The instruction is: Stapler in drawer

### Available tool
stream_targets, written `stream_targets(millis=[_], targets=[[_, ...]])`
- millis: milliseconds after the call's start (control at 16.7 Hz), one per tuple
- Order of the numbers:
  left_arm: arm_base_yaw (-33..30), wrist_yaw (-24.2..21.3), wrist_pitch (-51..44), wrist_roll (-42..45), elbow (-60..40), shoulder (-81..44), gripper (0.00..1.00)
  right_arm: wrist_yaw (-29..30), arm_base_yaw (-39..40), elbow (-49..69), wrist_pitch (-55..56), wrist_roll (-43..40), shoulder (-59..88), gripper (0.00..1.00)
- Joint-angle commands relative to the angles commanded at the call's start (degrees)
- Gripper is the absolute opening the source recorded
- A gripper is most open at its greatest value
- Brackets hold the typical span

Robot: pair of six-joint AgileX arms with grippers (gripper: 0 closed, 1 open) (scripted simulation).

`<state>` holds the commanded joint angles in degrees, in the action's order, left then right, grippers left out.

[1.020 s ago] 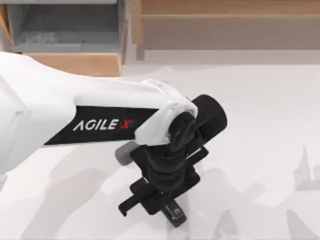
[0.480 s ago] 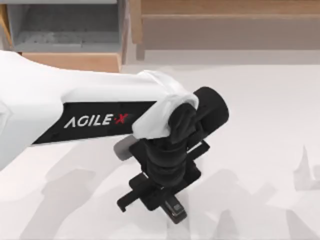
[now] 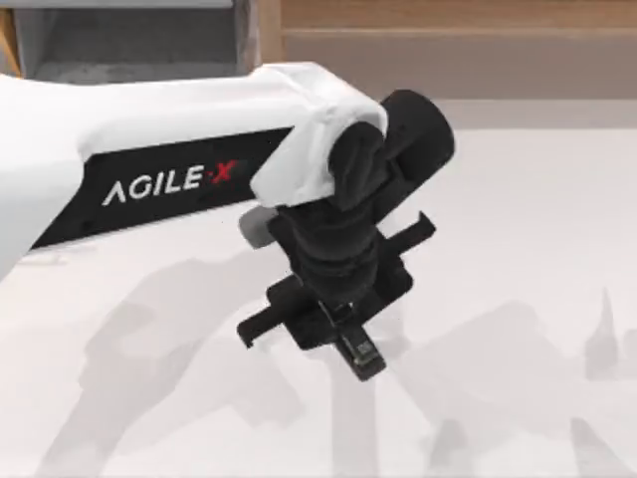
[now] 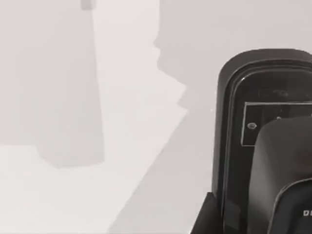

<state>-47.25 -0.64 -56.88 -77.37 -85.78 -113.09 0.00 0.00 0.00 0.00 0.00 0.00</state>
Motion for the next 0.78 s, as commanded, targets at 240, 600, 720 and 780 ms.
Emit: stream_targets(millis=[240, 600, 720, 780], targets=[[6.1, -0.2, -3.6, 13.4, -11.9, 0.7, 0.0, 0.0, 0.0, 0.0, 0.0, 0.0, 0.0, 1.0], [15.2, 0.5, -8.8, 31.8, -26.5, 1.0, 0.0, 0.0, 0.0, 0.0, 0.0, 0.0, 0.0, 1.0], [18.0, 0.5, -10.3, 37.4, -30.7, 1.2, 0.0, 0.0, 0.0, 0.0, 0.0, 0.0, 0.0, 1.0], [19.3, 0.5, -11.1, 40.0, -32.7, 1.2, 0.0, 0.0, 0.0, 0.0, 0.0, 0.0, 0.0, 1.0]])
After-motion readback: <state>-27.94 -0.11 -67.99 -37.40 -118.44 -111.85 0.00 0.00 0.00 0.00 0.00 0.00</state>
